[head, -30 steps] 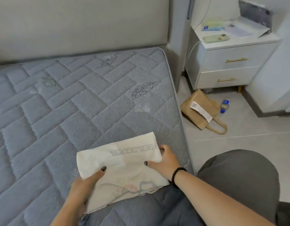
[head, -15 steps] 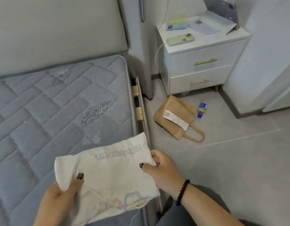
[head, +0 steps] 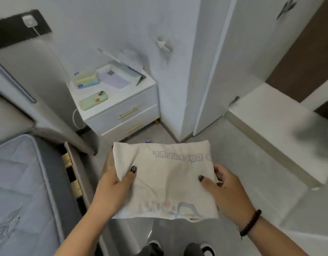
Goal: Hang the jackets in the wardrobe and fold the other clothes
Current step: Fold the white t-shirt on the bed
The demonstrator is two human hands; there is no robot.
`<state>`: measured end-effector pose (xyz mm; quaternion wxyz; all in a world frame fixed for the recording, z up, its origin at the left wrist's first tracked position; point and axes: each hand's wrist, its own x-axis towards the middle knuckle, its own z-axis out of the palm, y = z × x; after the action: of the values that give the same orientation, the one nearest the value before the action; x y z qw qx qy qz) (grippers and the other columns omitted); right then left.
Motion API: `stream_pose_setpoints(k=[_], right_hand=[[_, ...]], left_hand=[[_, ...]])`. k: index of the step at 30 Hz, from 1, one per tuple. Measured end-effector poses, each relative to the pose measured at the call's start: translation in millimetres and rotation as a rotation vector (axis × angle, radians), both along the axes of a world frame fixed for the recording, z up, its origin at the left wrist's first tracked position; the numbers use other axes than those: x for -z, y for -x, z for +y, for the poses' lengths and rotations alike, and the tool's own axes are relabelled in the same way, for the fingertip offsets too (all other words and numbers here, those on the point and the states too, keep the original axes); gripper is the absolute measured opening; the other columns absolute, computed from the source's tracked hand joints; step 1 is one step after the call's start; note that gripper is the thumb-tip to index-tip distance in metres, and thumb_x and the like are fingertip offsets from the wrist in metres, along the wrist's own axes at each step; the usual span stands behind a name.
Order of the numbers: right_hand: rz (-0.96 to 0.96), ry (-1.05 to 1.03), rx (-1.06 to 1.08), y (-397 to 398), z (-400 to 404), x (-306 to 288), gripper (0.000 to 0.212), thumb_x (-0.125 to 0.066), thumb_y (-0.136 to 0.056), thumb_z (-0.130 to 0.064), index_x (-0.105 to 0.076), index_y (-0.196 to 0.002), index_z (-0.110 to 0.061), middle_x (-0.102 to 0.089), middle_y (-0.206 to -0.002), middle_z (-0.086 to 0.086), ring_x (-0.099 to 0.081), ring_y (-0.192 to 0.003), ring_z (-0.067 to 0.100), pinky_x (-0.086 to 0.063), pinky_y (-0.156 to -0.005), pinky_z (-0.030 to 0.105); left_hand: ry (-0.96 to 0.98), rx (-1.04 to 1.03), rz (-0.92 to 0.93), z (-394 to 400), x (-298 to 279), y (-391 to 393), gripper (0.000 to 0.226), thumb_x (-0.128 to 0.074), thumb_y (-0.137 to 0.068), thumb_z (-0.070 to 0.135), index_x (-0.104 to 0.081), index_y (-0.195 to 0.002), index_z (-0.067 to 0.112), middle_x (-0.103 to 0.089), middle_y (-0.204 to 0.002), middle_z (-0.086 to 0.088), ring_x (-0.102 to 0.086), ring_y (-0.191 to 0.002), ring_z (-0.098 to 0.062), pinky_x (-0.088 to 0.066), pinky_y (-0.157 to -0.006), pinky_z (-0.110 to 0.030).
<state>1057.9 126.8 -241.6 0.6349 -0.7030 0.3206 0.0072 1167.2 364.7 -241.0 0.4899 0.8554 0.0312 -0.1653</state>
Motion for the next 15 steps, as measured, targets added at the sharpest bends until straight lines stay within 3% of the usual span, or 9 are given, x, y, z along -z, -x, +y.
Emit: stream_pose_setpoints(k=[2,5,9,12,15], right_hand=[[-0.012,0.016,0.082,25.0,-35.0,-50.5,0.021,-0.068,-0.086,-0.016,-0.064,-0.102,-0.029,-0.072,-0.095,-0.015,-0.069,-0.084,0.006,-0.057,-0.068,0.028],[-0.018,0.065,0.186,65.1,-80.8,-126.7,0.019,-0.068,-0.086,-0.017,-0.064,-0.1,-0.028,-0.072,-0.093,-0.018,-0.069,-0.081,0.004,-0.055,-0.064,0.022],[-0.014,0.098,0.313,113.5,-134.2,-219.7,0.021,-0.072,-0.083,-0.014,-0.065,-0.098,-0.027,-0.074,-0.088,-0.015,-0.07,-0.08,0.007,-0.056,-0.077,0.033],[-0.054,0.125,0.386,144.6,-162.7,-278.2,0.026,-0.073,-0.081,-0.011,-0.066,-0.1,-0.027,-0.075,-0.087,-0.014,-0.07,-0.079,0.006,-0.052,-0.072,0.024],[-0.105,0.195,0.457,169.8,-184.5,-321.2,0.025,-0.072,-0.081,-0.008,-0.066,-0.098,-0.025,-0.074,-0.084,-0.015,-0.069,-0.075,0.002,-0.051,-0.062,0.014]], left_hand=[[0.029,0.097,0.02,-43.8,-47.7,-1.6,0.007,-0.061,-0.093,0.029,-0.066,-0.087,0.029,-0.071,-0.08,0.022,-0.066,-0.077,0.0,-0.044,-0.062,-0.019],[0.065,0.244,0.039,-107.0,-120.7,3.0,0.01,-0.064,-0.091,0.029,-0.069,-0.087,0.022,-0.075,-0.081,0.008,-0.069,-0.078,-0.012,-0.05,-0.067,-0.027],[0.121,0.435,0.032,-178.8,-208.5,16.2,0.013,-0.061,-0.093,0.033,-0.07,-0.089,0.024,-0.075,-0.083,0.011,-0.07,-0.078,-0.006,-0.051,-0.069,-0.022],[0.201,0.522,-0.026,-226.2,-265.2,27.8,0.01,-0.061,-0.093,0.028,-0.07,-0.09,0.025,-0.075,-0.084,0.015,-0.067,-0.078,-0.002,-0.049,-0.067,-0.019],[0.257,0.56,-0.062,-265.0,-310.1,41.6,0.01,-0.062,-0.092,0.029,-0.071,-0.087,0.029,-0.074,-0.083,0.015,-0.068,-0.074,-0.001,-0.048,-0.066,-0.026]])
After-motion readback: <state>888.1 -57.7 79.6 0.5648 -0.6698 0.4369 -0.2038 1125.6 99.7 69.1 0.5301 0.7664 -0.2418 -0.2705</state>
